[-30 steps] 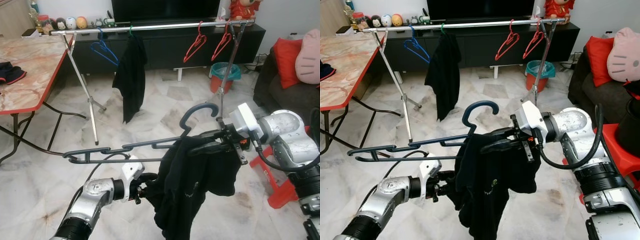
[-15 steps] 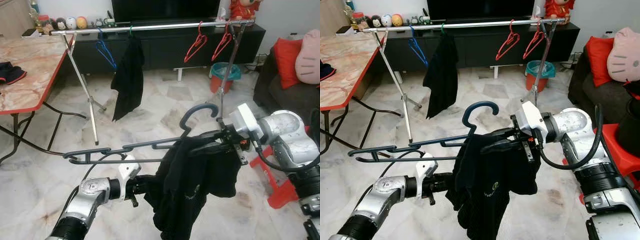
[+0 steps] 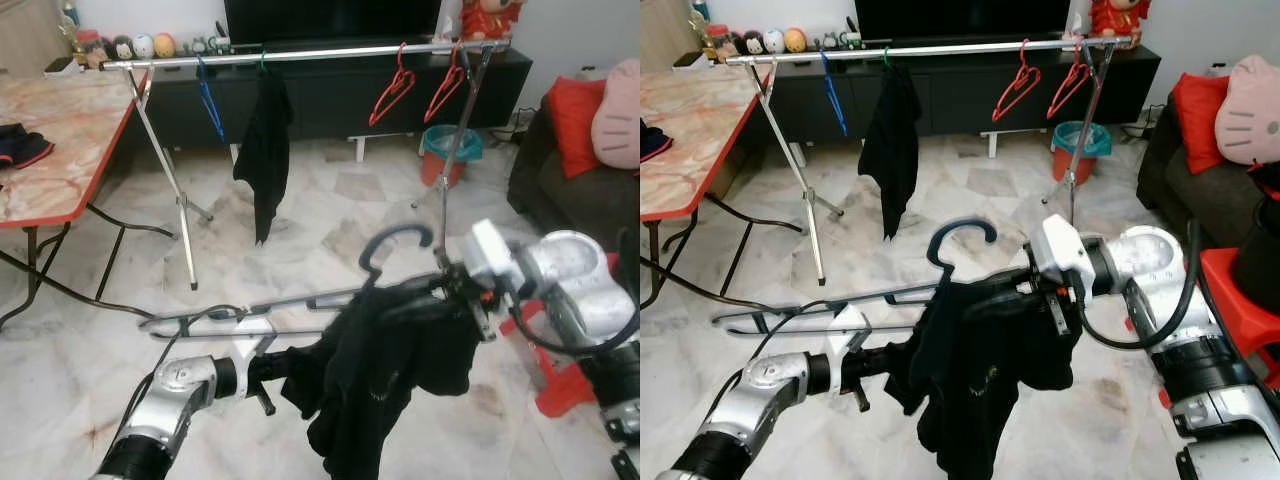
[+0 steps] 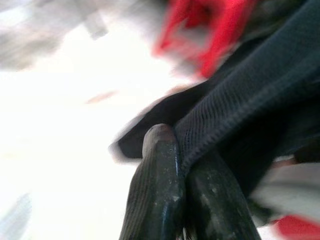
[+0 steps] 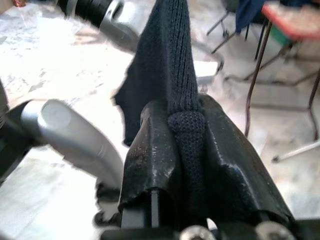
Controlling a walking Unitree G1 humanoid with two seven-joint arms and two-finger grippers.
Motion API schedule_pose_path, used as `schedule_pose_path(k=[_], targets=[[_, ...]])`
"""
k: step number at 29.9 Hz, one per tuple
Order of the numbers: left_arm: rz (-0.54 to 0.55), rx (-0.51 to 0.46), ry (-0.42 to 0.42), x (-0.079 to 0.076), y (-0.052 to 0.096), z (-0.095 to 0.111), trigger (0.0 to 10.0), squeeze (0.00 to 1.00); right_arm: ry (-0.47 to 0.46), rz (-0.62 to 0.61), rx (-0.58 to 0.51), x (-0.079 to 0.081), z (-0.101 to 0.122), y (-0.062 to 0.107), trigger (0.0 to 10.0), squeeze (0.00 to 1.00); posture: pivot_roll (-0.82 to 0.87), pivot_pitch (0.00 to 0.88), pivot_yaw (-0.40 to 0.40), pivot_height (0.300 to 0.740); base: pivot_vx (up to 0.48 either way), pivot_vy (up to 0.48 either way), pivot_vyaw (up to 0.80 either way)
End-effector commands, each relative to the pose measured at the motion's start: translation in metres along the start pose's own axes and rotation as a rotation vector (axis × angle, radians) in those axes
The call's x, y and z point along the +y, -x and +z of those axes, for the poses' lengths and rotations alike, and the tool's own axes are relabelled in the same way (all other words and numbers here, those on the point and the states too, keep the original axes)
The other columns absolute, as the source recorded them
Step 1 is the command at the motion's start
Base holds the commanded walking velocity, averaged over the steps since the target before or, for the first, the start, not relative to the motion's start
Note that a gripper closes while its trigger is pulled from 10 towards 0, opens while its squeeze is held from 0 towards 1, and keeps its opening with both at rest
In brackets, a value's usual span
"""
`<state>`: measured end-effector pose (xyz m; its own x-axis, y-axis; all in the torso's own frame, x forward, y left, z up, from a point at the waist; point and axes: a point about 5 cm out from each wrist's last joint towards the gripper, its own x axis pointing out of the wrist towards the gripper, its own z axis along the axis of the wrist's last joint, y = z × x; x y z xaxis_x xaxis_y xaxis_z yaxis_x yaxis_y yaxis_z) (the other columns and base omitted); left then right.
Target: Hang hanger
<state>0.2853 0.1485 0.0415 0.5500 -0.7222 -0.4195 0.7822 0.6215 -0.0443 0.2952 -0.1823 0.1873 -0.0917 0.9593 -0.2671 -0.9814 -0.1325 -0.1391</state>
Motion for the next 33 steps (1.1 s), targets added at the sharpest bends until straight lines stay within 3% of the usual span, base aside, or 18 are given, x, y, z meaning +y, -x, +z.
schedule_pose_path(k=[1, 7, 23, 33], targets=[[0.112, 0.087, -0.011, 0.012, 0.008, -0.014, 10.0, 0.0, 0.034, 0.005, 0.011, 0.004, 0.006, 0.005, 10.0, 0.0, -0.1, 0.0, 0.021, 0.74, 0.0, 0.0, 0.0], [0.256, 0.166, 0.02, 0.023, 0.017, -0.031, 10.0, 0.0, -0.021, 0.033, 0.02, 0.02, 0.0, 0.008, 10.0, 0.0, -0.11, 0.0, 0.028, 0.74, 0.0, 0.0, 0.0], [0.308, 0.236, 0.012, 0.026, 0.022, -0.045, 10.0, 0.0, -0.053, 0.076, 0.341, 0.038, -0.034, 0.022, 10.0, 0.0, -0.11, 0.0, 0.038, 0.74, 0.0, 0.0, 0.0], [0.312, 0.259, 0.013, 0.028, 0.024, -0.048, 10.0, 0.0, -0.025, -0.073, 0.443, 0.032, -0.041, 0.038, 10.0, 0.0, -0.12, 0.0, 0.039, 0.74, 0.0, 0.0, 0.0]])
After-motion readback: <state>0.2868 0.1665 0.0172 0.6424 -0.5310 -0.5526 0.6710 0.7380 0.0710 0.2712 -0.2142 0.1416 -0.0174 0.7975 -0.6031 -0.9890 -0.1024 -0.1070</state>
